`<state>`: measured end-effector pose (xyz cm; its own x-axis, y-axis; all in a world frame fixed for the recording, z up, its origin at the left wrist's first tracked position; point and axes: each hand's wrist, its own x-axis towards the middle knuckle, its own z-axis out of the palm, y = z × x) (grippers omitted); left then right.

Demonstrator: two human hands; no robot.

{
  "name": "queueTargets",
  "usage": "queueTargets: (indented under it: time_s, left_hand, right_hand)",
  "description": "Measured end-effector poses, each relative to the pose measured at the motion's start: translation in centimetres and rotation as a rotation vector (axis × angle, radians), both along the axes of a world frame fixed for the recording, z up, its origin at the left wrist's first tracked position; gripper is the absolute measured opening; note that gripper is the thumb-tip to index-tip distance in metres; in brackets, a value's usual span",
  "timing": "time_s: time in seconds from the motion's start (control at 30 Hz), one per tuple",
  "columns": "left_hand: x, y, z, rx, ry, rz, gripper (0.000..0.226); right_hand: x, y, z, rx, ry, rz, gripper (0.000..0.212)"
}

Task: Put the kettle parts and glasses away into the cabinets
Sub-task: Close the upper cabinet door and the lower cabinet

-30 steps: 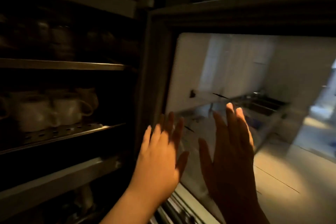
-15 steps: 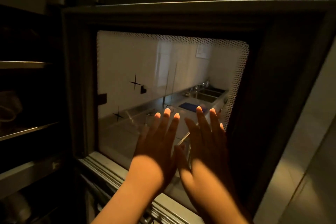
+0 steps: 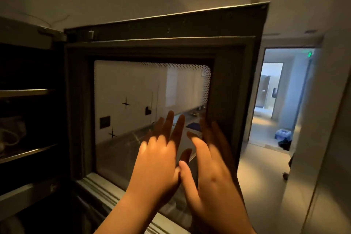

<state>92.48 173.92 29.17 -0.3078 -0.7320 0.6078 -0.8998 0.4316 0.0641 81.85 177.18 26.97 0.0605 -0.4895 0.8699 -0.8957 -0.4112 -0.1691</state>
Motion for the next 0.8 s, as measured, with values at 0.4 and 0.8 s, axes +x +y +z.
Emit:
queueTargets:
  time_s: [0.4,0.8]
  left_hand:
    - [-2.5,0.7,1.3,-0.267,0.131,-0.276,0.069]
    - [-3.9,0.5,3.1,-0.52,0.026,-0.304,0.059]
  right_hand:
    - [-4.6,0.8,1.1,-0.25,-0.212,-0.044,0.048]
    - [-5.9,-0.4,1.1,-0.371,-0.198,0.034,0.038]
